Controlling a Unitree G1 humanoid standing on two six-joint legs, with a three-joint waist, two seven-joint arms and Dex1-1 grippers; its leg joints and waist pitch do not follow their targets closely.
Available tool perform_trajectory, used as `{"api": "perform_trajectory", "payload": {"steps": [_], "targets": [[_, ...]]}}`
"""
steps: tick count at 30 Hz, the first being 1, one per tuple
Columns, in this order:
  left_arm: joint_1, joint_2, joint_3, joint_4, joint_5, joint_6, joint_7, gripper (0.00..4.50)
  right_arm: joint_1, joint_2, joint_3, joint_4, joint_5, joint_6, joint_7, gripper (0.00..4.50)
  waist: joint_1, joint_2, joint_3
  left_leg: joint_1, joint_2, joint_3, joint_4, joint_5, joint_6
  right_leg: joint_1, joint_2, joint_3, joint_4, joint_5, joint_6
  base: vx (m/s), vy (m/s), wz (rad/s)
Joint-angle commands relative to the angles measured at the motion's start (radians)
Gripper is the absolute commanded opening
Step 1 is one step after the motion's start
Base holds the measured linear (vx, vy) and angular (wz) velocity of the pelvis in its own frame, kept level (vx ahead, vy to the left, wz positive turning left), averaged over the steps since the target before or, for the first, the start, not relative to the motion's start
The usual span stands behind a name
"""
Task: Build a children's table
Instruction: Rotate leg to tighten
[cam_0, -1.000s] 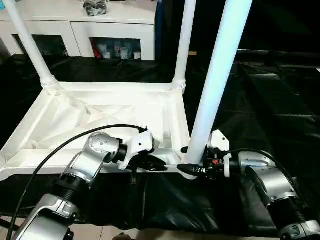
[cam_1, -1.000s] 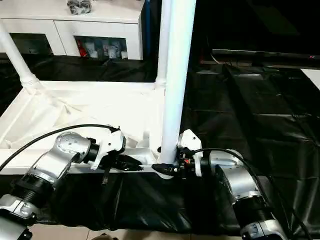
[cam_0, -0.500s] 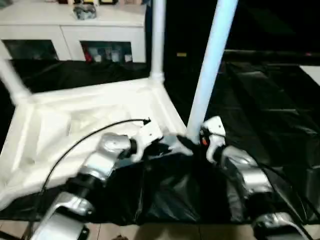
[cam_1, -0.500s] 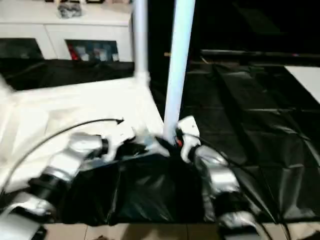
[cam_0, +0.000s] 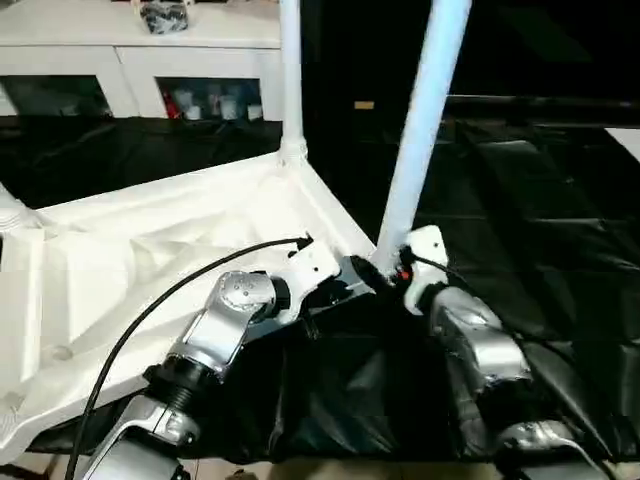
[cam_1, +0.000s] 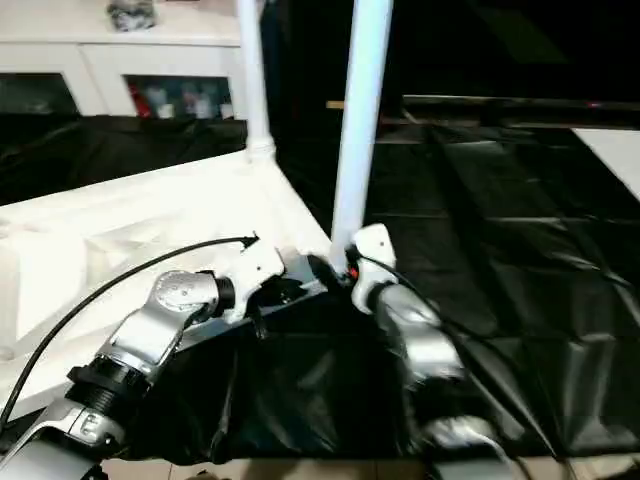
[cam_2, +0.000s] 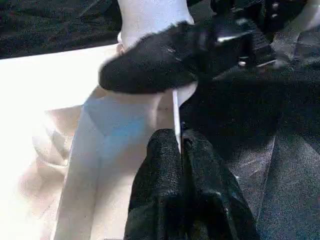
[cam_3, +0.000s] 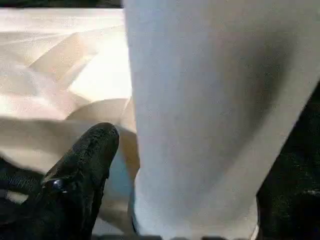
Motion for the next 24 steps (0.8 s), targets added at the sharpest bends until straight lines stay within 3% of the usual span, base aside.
{"api": "perform_trajectory", "payload": {"steps": [1,3,4,6,7,11,17,20,24], "targets": [[-0.005,-0.014,-0.041,-0.043,-0.010,-0.043,-0.030,0.00,0.061,-0.041,0.080,-0.047,0.006,0.003,0.131,4.02,0.004,-0.007,-0.060,0.005,0.027,-0.001,-0.059,-0.242,0.050,0.048,-0.056,0.051,-0.064,-0.225,-0.182,0.000,0.000,0.00],[-0.005,-0.011,-0.040,-0.044,-0.009,-0.043,-0.031,0.00,0.074,-0.062,0.077,-0.066,0.010,0.000,0.151,4.02,0.011,-0.007,-0.061,0.008,0.029,0.002,-0.056,-0.232,0.060,0.046,-0.054,0.052,-0.062,-0.193,-0.191,0.000,0.000,0.00],[-0.005,-0.003,-0.037,-0.043,-0.010,-0.046,-0.040,0.00,0.124,-0.154,0.030,-0.137,0.054,0.007,0.234,4.02,0.014,-0.009,-0.062,0.004,0.028,0.001,-0.055,-0.214,0.067,0.054,-0.053,0.051,-0.059,-0.173,-0.196,0.000,0.000,0.00],[-0.005,0.002,-0.037,-0.043,-0.011,-0.047,-0.045,0.00,0.153,-0.206,-0.002,-0.176,0.080,0.012,0.284,4.02,0.027,-0.006,-0.063,0.012,0.031,0.006,-0.049,-0.208,0.089,0.045,-0.051,0.054,-0.057,-0.134,-0.207,0.000,0.000,0.00],[-0.005,0.005,-0.038,-0.042,-0.012,-0.049,-0.047,0.00,0.162,-0.223,-0.012,-0.186,0.084,0.009,0.296,4.02,0.024,-0.010,-0.063,0.001,0.029,0.005,-0.049,-0.199,0.095,0.051,-0.052,0.052,-0.053,-0.126,-0.216,0.000,0.000,0.00],[-0.005,0.014,-0.044,-0.037,-0.017,-0.058,-0.058,0.00,0.211,-0.303,-0.055,-0.240,0.128,0.028,0.353,4.02,0.022,-0.013,-0.059,-0.002,0.027,0.003,-0.050,-0.232,0.090,0.053,-0.056,0.047,-0.066,-0.237,-0.188,0.000,0.000,0.00],[-0.006,0.021,-0.046,-0.033,-0.021,-0.070,-0.073,0.00,0.259,-0.345,-0.085,-0.293,0.168,0.032,0.371,4.02,0.024,-0.017,-0.060,-0.003,0.027,0.001,-0.049,-0.223,0.089,0.049,-0.056,0.045,-0.071,-0.289,-0.162,0.000,0.000,0.00],[-0.005,0.027,-0.048,-0.037,-0.027,-0.074,-0.085,0.00,0.271,-0.343,-0.093,-0.321,0.206,0.076,0.395,4.02,0.026,-0.016,-0.061,-0.003,0.027,0.001,-0.048,-0.213,0.097,0.049,-0.055,0.045,-0.070,-0.274,-0.168,0.000,0.000,0.00],[-0.005,0.029,-0.048,-0.036,-0.031,-0.076,-0.081,0.00,0.264,-0.333,-0.096,-0.335,0.237,0.126,0.385,4.41,0.027,-0.017,-0.062,-0.005,0.028,0.001,-0.047,-0.197,0.100,0.050,-0.055,0.045,-0.064,-0.241,-0.180,0.000,0.000,0.00]]}}
